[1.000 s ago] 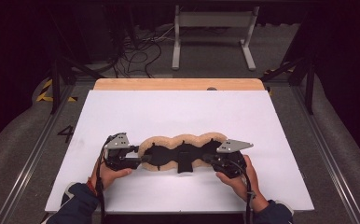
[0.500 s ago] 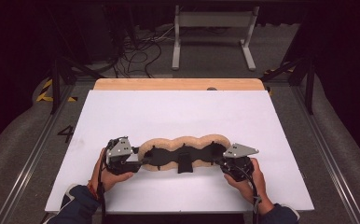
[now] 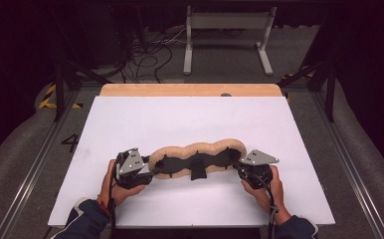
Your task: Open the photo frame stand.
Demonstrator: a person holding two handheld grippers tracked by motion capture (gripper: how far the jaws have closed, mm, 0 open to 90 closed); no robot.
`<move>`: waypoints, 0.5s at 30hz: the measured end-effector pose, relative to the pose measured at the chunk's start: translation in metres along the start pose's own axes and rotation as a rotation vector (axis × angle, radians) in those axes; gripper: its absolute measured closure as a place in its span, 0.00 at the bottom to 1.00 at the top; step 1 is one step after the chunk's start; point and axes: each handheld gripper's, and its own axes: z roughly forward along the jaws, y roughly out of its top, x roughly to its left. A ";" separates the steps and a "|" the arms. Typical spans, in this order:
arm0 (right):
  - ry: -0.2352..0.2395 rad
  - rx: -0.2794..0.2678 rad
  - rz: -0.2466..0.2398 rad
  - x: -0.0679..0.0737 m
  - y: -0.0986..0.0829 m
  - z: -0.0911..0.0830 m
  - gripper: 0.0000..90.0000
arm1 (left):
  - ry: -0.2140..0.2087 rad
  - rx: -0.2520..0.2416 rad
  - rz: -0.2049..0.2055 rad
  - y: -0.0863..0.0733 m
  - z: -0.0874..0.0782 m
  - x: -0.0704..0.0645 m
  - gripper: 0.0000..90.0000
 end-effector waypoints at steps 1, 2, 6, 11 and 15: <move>-0.010 -0.002 0.002 -0.001 0.000 0.000 1.00 | 0.007 -0.004 -0.003 0.000 0.001 -0.001 0.61; -0.026 -0.002 0.004 -0.002 0.000 0.000 1.00 | 0.012 -0.006 -0.003 0.000 0.001 -0.002 0.61; -0.038 -0.001 0.027 -0.007 -0.002 0.001 1.00 | 0.019 -0.010 0.002 -0.001 0.001 -0.004 0.61; -0.047 -0.001 0.037 -0.009 -0.003 0.003 1.00 | 0.004 -0.019 -0.005 -0.002 0.001 -0.004 0.62; -0.056 -0.001 0.053 -0.013 -0.003 0.005 1.00 | -0.021 -0.024 -0.003 -0.002 0.000 -0.003 0.63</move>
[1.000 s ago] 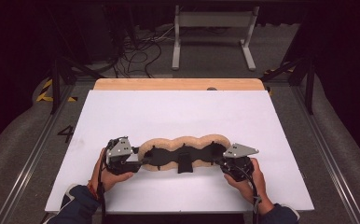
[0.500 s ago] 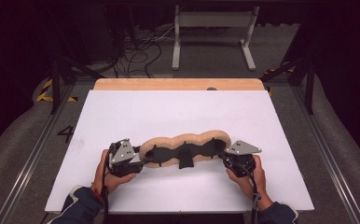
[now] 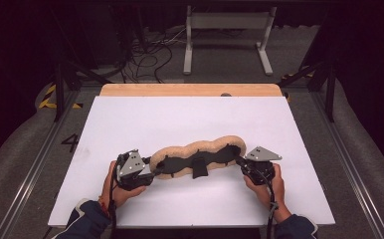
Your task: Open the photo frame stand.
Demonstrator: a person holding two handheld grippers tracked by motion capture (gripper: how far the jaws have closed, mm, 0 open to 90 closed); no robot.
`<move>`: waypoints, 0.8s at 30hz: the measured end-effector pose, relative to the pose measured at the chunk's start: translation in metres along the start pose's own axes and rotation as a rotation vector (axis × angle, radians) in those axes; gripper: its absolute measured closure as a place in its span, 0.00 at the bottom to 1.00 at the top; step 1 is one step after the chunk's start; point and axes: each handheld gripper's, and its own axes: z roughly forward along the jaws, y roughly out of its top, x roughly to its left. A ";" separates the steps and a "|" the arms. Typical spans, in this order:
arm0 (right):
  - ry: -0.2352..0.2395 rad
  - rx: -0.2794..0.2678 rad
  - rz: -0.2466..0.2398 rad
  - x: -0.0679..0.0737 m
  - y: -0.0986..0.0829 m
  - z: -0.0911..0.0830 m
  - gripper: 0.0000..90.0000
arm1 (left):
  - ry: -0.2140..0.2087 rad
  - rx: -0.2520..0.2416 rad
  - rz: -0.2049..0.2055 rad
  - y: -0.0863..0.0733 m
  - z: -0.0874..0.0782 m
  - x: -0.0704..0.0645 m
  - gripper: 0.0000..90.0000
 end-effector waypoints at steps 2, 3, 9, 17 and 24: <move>-0.008 0.001 0.013 -0.003 0.000 0.002 1.00 | -0.009 -0.001 0.009 0.000 0.000 -0.001 0.64; -0.010 0.001 0.016 -0.004 0.000 0.003 1.00 | -0.012 0.000 0.015 0.000 -0.001 -0.001 0.65; -0.014 -0.001 0.047 -0.011 0.000 0.008 1.00 | -0.029 -0.001 0.060 0.002 -0.002 -0.008 0.68; -0.026 -0.004 0.065 -0.016 0.001 0.013 1.00 | 0.009 0.016 0.133 0.006 0.000 -0.018 0.70; -0.008 -0.010 0.077 -0.018 0.002 0.018 1.00 | 0.081 0.032 0.185 0.009 0.005 -0.023 0.70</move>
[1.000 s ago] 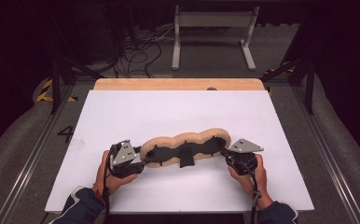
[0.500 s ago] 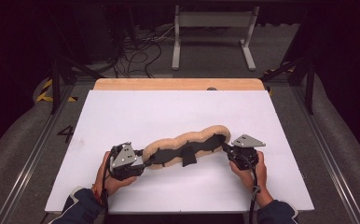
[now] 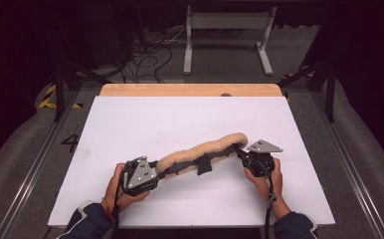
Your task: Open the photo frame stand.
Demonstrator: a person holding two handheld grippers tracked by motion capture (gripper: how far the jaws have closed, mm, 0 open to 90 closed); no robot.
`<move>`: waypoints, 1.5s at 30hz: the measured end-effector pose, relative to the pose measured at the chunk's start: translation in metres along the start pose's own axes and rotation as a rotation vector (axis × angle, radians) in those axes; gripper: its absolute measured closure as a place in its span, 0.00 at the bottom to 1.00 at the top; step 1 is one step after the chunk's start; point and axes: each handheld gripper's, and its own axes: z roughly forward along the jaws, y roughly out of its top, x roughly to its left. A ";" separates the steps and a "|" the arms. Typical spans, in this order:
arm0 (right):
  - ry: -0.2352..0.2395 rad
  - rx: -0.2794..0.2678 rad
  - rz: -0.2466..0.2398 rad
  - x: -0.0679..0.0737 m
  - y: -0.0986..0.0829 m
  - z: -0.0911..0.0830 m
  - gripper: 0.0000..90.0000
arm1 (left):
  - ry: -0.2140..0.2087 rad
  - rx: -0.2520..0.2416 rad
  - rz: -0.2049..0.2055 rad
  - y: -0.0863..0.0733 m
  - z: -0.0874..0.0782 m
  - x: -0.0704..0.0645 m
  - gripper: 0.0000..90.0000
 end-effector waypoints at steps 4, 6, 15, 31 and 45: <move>0.047 0.004 -0.031 0.007 -0.002 0.000 0.98 | 0.018 0.009 0.013 0.001 0.001 0.000 0.70; 0.078 0.008 -0.043 0.012 -0.003 0.000 0.97 | 0.041 0.016 0.031 0.001 0.001 -0.002 0.70; 0.260 0.031 -0.111 0.042 -0.006 0.006 0.73 | 0.071 0.015 0.044 0.001 0.003 -0.004 0.70; 0.370 0.094 -0.123 0.059 0.001 0.024 0.66 | 0.049 0.004 0.027 -0.001 0.003 -0.002 0.70; 0.352 0.104 -0.103 0.053 0.002 0.027 0.58 | 0.000 -0.017 0.001 -0.002 0.001 0.001 0.72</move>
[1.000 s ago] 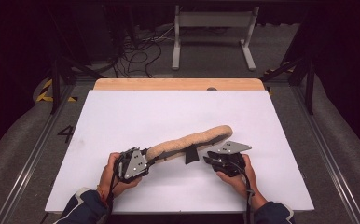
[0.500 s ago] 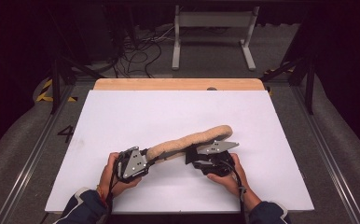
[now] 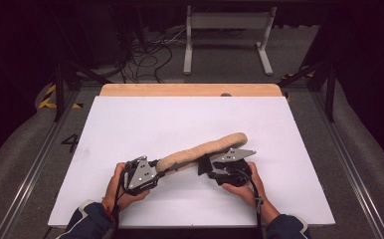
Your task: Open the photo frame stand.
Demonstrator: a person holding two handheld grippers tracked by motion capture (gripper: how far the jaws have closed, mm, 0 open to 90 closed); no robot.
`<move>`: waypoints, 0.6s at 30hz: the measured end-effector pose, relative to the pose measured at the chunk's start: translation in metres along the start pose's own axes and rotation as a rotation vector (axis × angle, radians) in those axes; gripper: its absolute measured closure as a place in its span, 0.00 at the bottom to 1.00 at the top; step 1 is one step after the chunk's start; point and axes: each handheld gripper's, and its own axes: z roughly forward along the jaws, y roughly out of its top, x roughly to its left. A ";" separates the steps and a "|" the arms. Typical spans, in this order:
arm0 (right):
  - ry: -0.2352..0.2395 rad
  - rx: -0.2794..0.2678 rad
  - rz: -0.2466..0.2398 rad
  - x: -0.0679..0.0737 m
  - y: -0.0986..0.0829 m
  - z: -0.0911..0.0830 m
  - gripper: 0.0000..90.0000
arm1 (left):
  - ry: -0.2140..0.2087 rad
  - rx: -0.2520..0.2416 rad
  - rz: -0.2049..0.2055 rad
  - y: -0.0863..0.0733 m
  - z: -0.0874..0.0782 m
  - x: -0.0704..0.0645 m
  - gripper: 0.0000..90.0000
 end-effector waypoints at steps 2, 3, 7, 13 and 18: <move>0.022 0.000 -0.018 0.003 0.002 0.004 0.57 | -0.006 -0.004 -0.004 0.000 0.000 0.001 0.72; 0.026 0.001 -0.025 0.004 0.003 0.005 0.56 | -0.007 -0.002 -0.004 0.000 0.000 0.001 0.72; 0.034 0.003 -0.042 0.005 0.006 0.009 0.57 | -0.009 -0.003 -0.007 0.000 0.000 0.001 0.72; 0.052 0.004 -0.047 0.003 0.006 0.007 0.69 | -0.001 0.010 0.009 0.001 -0.001 -0.002 0.72; 0.088 0.020 -0.052 0.000 0.002 0.002 0.74 | 0.006 0.022 0.024 0.003 -0.001 -0.005 0.72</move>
